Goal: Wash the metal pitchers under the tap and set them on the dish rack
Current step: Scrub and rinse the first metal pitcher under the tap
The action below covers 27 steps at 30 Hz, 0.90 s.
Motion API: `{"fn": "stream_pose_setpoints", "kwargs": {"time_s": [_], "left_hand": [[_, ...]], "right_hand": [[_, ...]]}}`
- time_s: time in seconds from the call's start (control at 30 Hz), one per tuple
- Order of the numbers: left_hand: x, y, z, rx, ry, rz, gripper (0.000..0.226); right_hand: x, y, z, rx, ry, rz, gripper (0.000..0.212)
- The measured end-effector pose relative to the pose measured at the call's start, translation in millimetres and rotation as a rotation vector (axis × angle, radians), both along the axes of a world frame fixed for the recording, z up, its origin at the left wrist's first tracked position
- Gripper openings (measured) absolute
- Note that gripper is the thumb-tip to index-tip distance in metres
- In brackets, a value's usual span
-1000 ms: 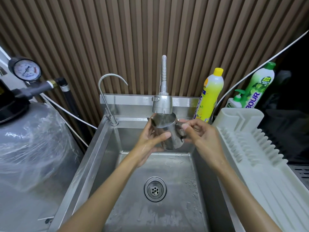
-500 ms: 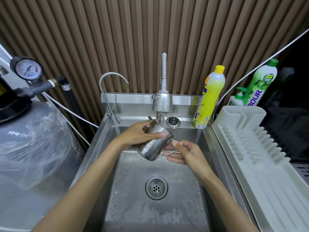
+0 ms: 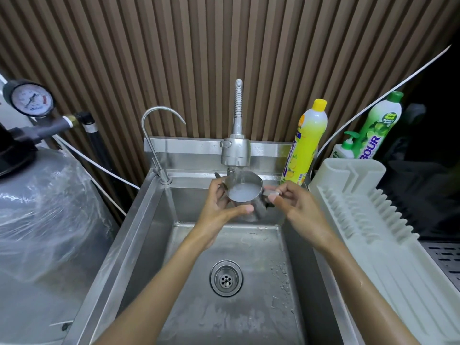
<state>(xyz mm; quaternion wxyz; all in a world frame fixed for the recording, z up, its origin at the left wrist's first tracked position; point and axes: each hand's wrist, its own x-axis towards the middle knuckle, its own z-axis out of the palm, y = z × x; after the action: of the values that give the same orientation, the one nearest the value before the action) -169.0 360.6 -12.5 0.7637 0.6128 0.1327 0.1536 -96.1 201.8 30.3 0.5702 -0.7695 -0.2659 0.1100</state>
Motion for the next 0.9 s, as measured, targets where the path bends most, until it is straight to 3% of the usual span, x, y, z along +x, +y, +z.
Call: {"fn": "stream_pose_setpoints", "kwargs": {"time_s": [0.17,0.27,0.37,0.5,0.67,0.9], "left_hand": [[5.0,-11.0,5.9,0.106,-0.126,0.187,0.074],[4.8,-6.0,11.6,0.211,-0.150,0.234,0.076],[1.4,-1.1,17.9,0.358,-0.130,0.249,0.076],[-6.3,4.4,21.7,0.568,-0.030,0.283,0.079],[-15.8,0.9,19.9,0.600,0.042,0.314,0.072],[-18.5,-30.7,-7.6,0.269,0.197,0.414,0.061]], "right_hand": [[14.9,1.0,3.1,0.177,0.146,0.182,0.019],[21.8,9.5,-7.7,0.318,0.333,0.250,0.020],[23.2,20.9,-20.2,0.506,0.587,0.269,0.022],[14.5,29.7,-37.5,0.587,0.753,0.256,0.019],[3.0,27.2,-44.3,0.463,0.745,0.172,0.016],[7.3,14.3,-19.9,0.003,0.428,-0.037,0.016]]}}
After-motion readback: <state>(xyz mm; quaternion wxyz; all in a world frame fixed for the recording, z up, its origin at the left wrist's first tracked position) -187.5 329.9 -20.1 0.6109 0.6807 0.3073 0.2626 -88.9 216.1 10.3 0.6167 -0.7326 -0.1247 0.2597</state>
